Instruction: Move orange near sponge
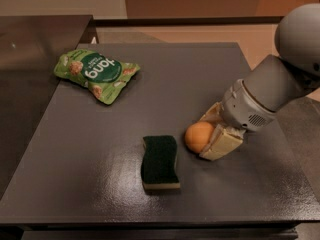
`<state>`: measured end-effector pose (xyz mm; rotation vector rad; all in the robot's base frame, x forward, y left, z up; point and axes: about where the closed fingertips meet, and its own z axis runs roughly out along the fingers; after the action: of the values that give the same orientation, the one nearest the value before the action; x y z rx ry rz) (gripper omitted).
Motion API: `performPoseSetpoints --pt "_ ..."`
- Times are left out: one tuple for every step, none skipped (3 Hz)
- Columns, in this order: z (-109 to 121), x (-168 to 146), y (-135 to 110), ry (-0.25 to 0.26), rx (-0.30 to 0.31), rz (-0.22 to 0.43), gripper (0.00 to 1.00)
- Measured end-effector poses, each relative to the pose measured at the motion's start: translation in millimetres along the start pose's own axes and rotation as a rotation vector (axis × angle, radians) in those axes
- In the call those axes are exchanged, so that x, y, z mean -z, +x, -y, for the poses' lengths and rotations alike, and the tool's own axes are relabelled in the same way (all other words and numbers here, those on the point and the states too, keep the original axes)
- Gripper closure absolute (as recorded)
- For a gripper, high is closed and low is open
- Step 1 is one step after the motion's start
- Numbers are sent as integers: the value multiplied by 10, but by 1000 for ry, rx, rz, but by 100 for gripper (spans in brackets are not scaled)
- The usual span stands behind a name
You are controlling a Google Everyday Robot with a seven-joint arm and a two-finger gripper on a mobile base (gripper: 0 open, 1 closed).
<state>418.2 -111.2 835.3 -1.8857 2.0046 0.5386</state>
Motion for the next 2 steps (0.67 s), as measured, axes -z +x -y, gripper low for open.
performPoseSetpoints --pt "-1 0 -3 0 1 -1 36" --pt "-6 -3 -14 0 3 -2 13"
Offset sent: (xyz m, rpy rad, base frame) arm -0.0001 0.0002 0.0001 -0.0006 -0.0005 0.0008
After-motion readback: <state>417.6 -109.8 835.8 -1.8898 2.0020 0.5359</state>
